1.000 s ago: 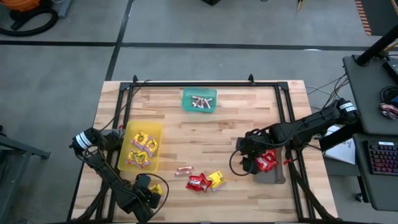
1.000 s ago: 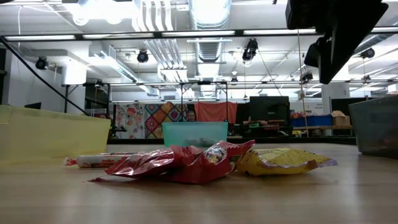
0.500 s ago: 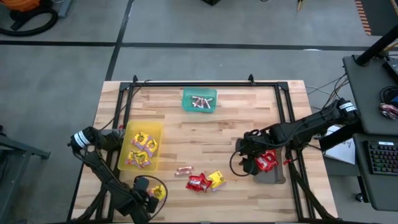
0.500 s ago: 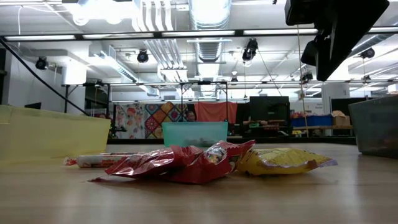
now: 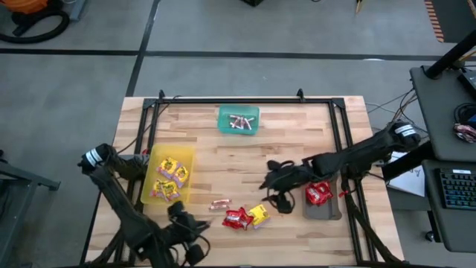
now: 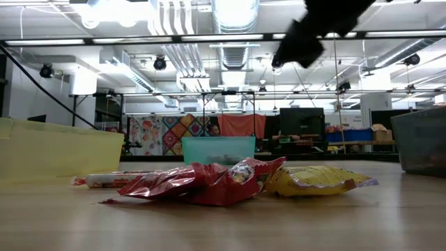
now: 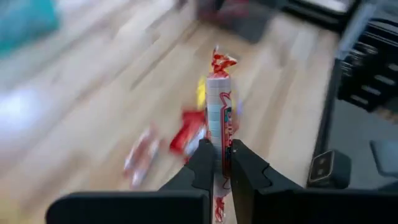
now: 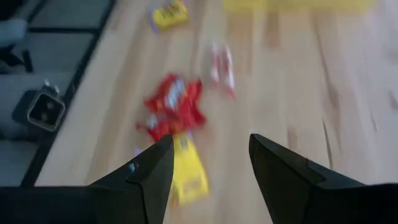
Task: Sort candy
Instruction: Put the white candy into the green bin
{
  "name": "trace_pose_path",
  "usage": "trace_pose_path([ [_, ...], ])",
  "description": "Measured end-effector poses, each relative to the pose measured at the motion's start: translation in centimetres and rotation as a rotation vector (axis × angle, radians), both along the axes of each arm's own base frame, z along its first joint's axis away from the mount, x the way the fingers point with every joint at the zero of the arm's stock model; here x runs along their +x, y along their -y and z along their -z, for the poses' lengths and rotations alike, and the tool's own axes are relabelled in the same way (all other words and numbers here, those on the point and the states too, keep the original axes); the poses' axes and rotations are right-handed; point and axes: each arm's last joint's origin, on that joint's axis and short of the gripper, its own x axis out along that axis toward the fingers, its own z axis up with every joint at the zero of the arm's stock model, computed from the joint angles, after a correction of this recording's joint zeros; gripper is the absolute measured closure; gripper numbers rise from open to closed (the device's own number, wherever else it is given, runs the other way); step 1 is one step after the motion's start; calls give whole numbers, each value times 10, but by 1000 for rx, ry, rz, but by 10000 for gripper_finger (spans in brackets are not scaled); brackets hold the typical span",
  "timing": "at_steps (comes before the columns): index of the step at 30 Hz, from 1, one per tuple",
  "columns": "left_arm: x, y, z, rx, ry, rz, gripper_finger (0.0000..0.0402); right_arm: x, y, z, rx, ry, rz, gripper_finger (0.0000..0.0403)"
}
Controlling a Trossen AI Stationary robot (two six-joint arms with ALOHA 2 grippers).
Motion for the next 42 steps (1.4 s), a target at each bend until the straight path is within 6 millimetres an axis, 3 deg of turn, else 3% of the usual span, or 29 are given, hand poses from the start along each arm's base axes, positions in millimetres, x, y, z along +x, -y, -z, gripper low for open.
trace_pose_path([
  [6,36,-10,-1,272,-6,238,400,31,-12,26,-61,137,-89,202],
  [13,43,-30,17,468,-30,307,400,46,-16,43,-70,199,-114,202],
  [24,28,-74,63,418,255,268,400,62,-17,16,-63,581,-94,202],
  [29,28,-94,75,418,371,221,400,65,-10,10,-70,652,-71,202],
  [42,39,-115,71,448,428,153,399,71,11,6,-55,686,2,202],
])
